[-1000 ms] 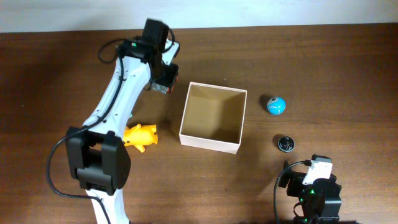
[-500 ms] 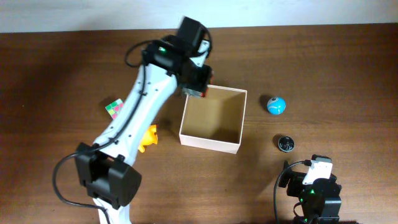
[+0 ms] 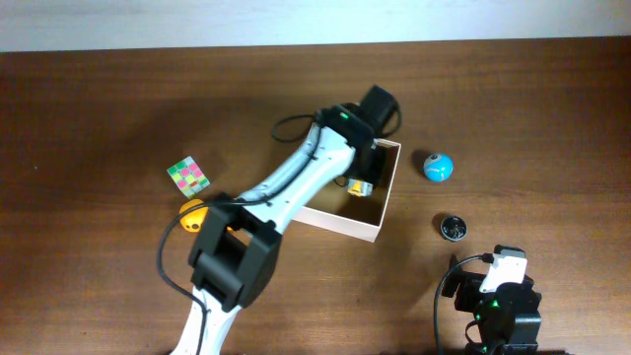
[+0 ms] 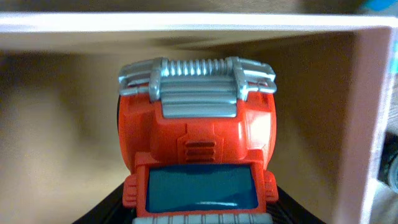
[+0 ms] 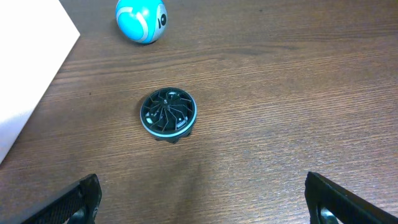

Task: Pack container
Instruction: 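Lift the truck with the left gripper and lower it into the box, then release the truck, move the left gripper to the Rubik's cube, grasp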

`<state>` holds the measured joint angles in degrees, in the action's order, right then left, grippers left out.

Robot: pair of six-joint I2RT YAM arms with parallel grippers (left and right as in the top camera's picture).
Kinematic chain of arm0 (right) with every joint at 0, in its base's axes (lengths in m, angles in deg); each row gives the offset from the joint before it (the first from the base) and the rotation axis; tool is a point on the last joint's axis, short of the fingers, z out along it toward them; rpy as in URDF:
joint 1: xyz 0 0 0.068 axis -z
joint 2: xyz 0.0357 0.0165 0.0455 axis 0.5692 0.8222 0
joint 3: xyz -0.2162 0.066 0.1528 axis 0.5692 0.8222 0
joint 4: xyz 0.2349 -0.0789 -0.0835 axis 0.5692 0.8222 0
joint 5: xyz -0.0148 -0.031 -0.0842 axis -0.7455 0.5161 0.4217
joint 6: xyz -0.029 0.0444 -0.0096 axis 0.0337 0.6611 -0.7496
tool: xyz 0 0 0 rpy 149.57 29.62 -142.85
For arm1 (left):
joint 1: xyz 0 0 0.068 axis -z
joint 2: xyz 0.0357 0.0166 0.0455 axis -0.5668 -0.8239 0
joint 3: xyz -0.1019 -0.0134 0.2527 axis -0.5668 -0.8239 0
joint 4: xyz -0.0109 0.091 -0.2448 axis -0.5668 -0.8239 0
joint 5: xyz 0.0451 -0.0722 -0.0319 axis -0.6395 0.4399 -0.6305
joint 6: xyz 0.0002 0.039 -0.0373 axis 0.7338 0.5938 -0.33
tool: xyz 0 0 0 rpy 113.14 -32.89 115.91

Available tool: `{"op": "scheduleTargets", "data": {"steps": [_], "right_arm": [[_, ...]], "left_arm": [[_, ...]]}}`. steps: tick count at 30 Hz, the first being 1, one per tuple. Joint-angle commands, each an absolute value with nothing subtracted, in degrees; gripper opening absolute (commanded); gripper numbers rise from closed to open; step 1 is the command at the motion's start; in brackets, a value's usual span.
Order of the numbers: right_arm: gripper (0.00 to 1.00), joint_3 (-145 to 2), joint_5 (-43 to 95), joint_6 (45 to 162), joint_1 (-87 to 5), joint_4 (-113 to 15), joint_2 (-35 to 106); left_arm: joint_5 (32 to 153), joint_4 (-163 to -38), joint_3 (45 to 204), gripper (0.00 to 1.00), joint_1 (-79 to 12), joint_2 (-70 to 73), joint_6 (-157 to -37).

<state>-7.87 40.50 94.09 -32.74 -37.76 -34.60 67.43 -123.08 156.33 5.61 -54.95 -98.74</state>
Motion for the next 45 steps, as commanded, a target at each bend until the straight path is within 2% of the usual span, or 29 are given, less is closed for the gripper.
{"op": "scheduleTargets", "data": {"steps": [1, 7, 8, 9, 12, 14, 28, 32, 37, 45], "right_arm": [[0.99, -7.3, 40.4, 94.3, -32.4, -37.8, -35.1], [0.99, -7.3, 40.4, 94.3, -32.4, -37.8, -35.1], [0.99, -7.3, 40.4, 94.3, -32.4, -37.8, -35.1], [0.99, -7.3, 40.4, 94.3, -32.4, -37.8, -35.1], [0.99, -7.3, 40.4, 94.3, -32.4, -37.8, -35.1], [0.99, -7.3, 40.4, 94.3, -32.4, -37.8, -35.1], [0.99, -7.3, 40.4, 94.3, -32.4, -37.8, -35.1], [0.99, -7.3, 40.4, 94.3, -32.4, -37.8, -35.1], [0.99, -7.3, 40.4, 94.3, -32.4, -37.8, -35.1], [0.99, -7.3, 40.4, 94.3, -32.4, -37.8, -35.1]], "left_arm": [[66.3, -122.0, 156.0, 0.31, 7.0, -57.1, -101.9], [66.3, -121.8, 156.0, 0.31, 7.1, -58.0, -102.0], [66.3, -121.7, 156.0, 0.36, 7.1, -58.0, -102.0], [66.3, -121.7, 156.0, 0.47, 7.1, -58.0, -102.0], [66.3, -121.9, 156.0, 0.69, 7.1, -58.0, -102.0], [66.4, -122.3, 156.0, 0.76, 7.1, -58.0, -101.8], [63.8, -129.6, 160.1, 0.7, 7.1, -53.9, -99.2], [56.4, -132.2, 161.3, 0.76, 7.1, -48.4, -99.2], [46.0, -137.5, 161.3, 0.92, 6.1, -42.0, -99.3], [43.2, -146.9, 161.3, 0.92, -5.2, -39.5, -101.6]]}}
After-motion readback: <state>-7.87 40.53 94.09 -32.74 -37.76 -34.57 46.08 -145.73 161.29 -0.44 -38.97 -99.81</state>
